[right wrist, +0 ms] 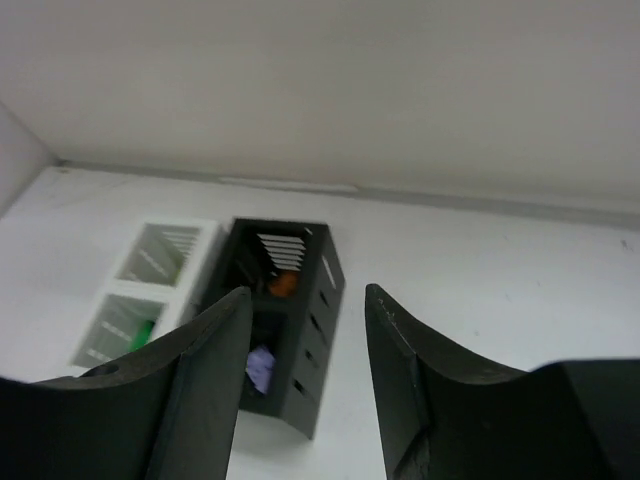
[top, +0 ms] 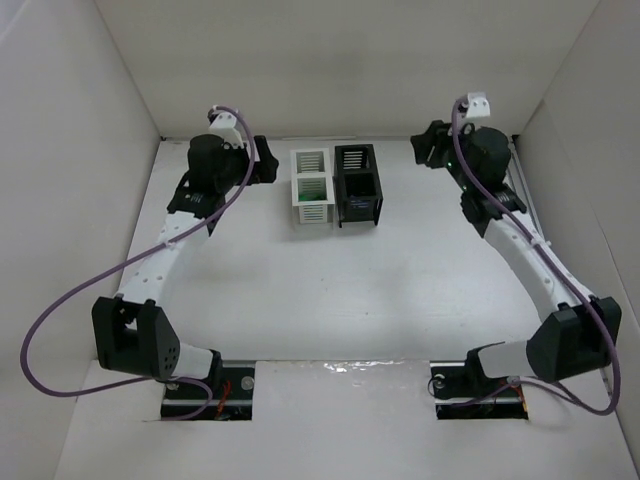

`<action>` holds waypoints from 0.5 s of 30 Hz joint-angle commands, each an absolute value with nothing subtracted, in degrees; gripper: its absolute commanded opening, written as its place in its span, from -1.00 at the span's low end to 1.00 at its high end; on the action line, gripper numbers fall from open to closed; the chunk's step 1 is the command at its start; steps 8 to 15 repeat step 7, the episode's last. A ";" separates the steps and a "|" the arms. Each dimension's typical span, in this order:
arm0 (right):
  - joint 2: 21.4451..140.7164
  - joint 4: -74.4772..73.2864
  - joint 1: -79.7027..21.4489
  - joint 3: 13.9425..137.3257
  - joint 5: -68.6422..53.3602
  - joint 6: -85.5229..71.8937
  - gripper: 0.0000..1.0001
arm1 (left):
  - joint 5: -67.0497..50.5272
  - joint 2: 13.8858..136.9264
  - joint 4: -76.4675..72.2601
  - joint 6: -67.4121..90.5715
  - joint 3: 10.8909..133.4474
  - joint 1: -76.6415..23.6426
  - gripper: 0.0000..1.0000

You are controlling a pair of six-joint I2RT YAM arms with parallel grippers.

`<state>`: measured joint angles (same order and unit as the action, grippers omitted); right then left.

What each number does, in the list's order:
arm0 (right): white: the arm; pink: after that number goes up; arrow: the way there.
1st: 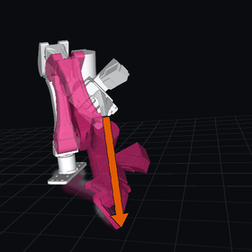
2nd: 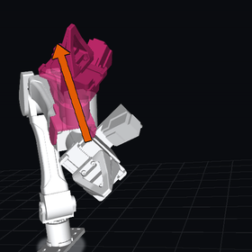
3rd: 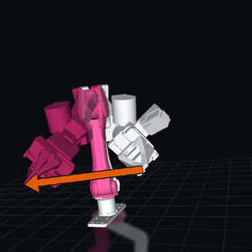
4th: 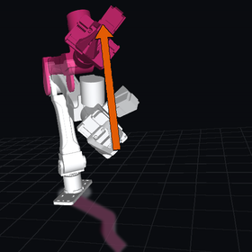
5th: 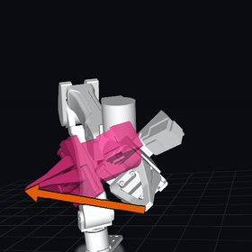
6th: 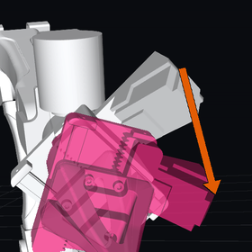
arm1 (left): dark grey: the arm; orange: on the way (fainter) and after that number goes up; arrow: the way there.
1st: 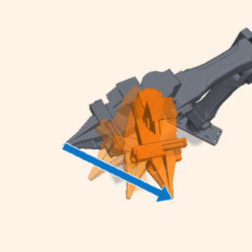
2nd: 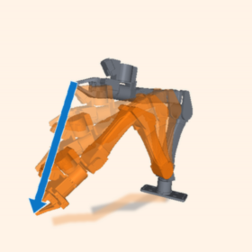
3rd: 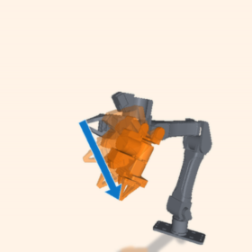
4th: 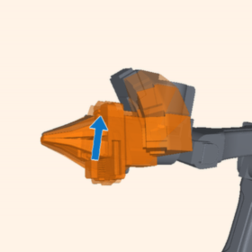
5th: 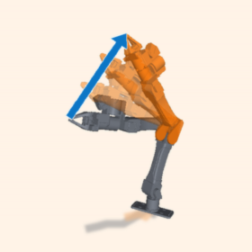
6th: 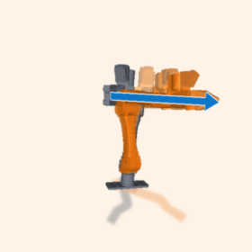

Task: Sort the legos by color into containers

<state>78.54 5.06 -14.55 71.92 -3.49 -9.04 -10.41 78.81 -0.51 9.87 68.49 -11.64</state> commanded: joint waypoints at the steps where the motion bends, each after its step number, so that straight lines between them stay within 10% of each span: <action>1: 77.44 5.79 -8.55 62.01 -3.67 -9.92 0.09 | -6.59 77.34 -1.31 10.99 67.77 -11.69 1.00; 15: 71.37 5.89 -4.83 56.08 -6.68 -10.46 0.09 | -5.19 78.66 1.93 13.36 67.76 -11.69 1.00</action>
